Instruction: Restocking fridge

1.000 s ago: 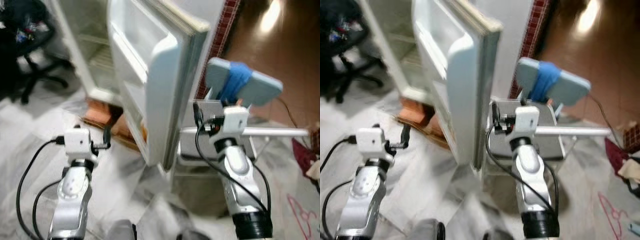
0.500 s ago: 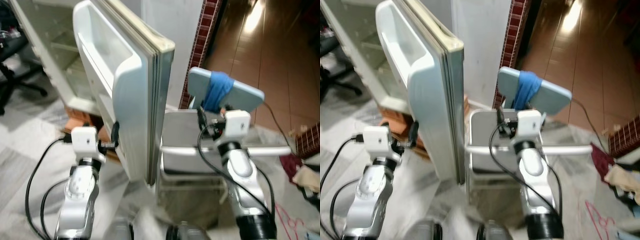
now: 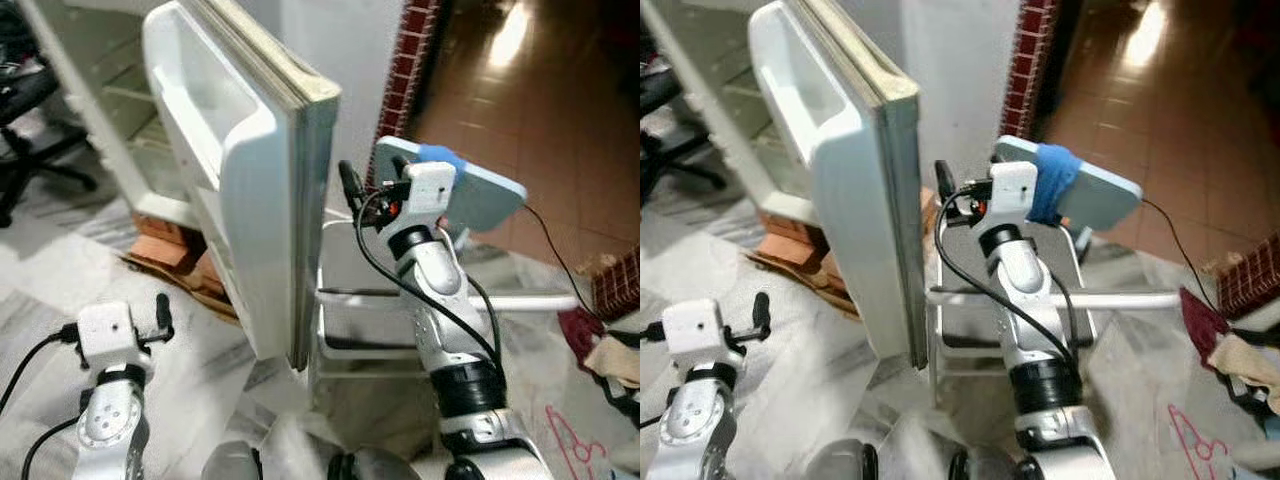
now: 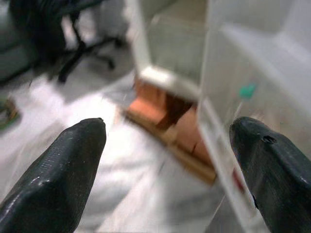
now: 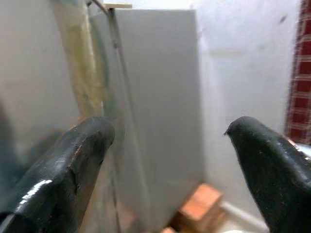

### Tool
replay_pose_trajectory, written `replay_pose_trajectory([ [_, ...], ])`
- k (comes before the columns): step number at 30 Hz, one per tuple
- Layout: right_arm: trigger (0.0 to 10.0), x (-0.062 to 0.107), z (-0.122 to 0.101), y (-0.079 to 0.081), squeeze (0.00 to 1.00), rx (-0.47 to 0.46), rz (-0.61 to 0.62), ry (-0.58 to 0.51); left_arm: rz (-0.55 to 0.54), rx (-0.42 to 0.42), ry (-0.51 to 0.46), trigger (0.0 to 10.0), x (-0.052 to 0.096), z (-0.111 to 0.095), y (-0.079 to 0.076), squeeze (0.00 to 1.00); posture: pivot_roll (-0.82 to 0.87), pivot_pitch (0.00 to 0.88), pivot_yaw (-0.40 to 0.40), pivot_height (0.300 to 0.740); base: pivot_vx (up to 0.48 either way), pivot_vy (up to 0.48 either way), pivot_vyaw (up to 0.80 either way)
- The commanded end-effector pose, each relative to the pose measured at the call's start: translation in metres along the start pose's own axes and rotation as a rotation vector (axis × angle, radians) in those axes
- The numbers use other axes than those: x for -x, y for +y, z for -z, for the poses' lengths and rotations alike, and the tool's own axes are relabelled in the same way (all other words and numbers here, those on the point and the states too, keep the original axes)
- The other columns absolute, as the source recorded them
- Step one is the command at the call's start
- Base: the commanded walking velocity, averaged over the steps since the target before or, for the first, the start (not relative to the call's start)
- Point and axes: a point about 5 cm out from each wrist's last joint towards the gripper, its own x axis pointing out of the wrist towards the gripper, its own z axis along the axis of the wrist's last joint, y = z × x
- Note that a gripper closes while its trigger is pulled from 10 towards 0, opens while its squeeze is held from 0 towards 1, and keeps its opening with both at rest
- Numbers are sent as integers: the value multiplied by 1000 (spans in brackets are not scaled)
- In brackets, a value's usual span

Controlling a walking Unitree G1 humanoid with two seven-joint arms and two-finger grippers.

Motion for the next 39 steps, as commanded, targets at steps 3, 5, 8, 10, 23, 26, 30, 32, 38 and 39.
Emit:
replay_pose_trajectory([
  [3,10000,10,-33,58,0,-295,-503,-48,-37,16,68,10000,6,14,10,0,134,82,-57,740,0,0,0],
  [5,10000,19,-36,64,0,-303,-608,-39,-38,18,71,10000,5,14,10,0,131,82,-56,740,0,0,0],
  [8,10000,21,-24,53,0,-258,-568,2,-22,14,70,10000,4,14,8,0,127,82,-54,740,0,0,0],
  [10,10000,19,-14,42,0,-203,-495,29,-10,13,71,10000,3,14,6,0,126,82,-53,740,0,0,0],
  [23,10000,30,23,-5,0,-33,-150,154,13,-39,2,10000,-5,1,1,0,118,86,-58,740,0,0,0],
  [26,10000,32,25,-6,0,-8,-118,141,5,-74,-46,10000,-12,-10,-4,0,110,86,-62,740,0,0,0],
  [30,10000,35,21,-12,0,22,-74,112,58,-65,-101,10000,-17,-23,-16,0,107,86,-65,740,0,0,0],
  [32,10000,38,20,-18,0,45,-40,101,87,-70,-126,10000,-19,-30,-23,0,103,85,-67,740,0,0,0],
  [38,10000,52,31,-29,0,46,9,125,157,-39,-214,10000,-26,-55,-52,0,87,82,-69,740,0,480,0],
  [39,10000,52,32,-28,0,46,9,128,164,-35,-217,10000,-27,-57,-54,0,87,82,-69,740,0,480,0],
])
